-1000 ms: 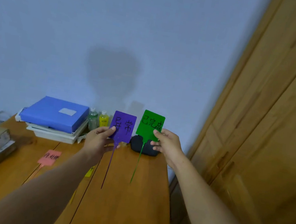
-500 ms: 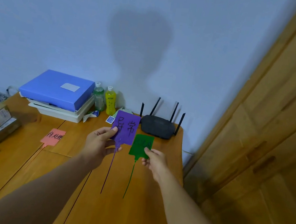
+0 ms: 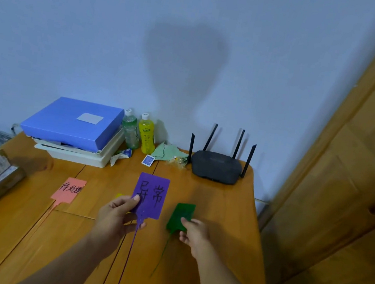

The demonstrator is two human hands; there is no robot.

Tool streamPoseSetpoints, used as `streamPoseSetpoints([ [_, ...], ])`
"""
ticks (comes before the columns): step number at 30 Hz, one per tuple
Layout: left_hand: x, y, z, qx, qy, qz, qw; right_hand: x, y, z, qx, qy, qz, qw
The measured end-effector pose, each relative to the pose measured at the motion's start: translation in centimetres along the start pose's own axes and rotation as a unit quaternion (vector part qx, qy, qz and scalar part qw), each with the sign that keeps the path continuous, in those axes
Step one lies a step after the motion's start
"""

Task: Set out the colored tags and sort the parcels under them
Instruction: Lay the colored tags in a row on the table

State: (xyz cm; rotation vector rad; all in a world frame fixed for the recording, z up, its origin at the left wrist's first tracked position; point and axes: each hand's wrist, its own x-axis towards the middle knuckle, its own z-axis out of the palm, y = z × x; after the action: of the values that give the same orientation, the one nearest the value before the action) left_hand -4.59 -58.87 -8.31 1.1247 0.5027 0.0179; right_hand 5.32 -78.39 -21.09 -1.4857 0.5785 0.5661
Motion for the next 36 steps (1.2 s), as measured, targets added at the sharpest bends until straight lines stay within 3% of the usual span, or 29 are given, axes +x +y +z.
streamPoseSetpoints([
  [11,-0.3,-0.7,0.7,0.007,-0.016,0.001,1.000,-1.2,-0.8,-1.5,-0.187,0.003,-0.086,0.979],
  [15,-1.1,0.0,1.7,0.010,-0.023,0.004,1.000,-3.2,-1.6,-2.8,-0.282,0.032,-0.104,0.953],
  [18,-2.2,1.4,3.5,0.009,-0.040,0.015,0.999,-6.9,-4.3,-4.7,-0.215,0.034,-0.127,0.968],
  [21,-3.4,3.6,6.8,0.003,-0.060,0.035,0.998,-12.3,-9.3,-6.2,-0.083,-0.032,-0.154,0.984],
  [23,-4.6,5.1,9.4,-0.006,-0.075,0.055,0.996,-16.6,-12.7,-7.3,-0.041,-0.099,-0.194,0.975],
  [26,-6.4,6.9,13.4,-0.018,-0.094,0.079,0.992,-21.6,-16.8,-8.9,-0.060,-0.138,-0.262,0.953],
  [32,-12.3,9.3,22.0,-0.007,-0.148,0.107,0.983,-28.2,-21.6,-14.8,-0.082,-0.050,-0.378,0.921],
  [36,-14.4,8.9,26.2,-0.005,-0.107,0.123,0.987,-30.3,-22.5,-19.6,-0.053,-0.012,-0.404,0.913],
])
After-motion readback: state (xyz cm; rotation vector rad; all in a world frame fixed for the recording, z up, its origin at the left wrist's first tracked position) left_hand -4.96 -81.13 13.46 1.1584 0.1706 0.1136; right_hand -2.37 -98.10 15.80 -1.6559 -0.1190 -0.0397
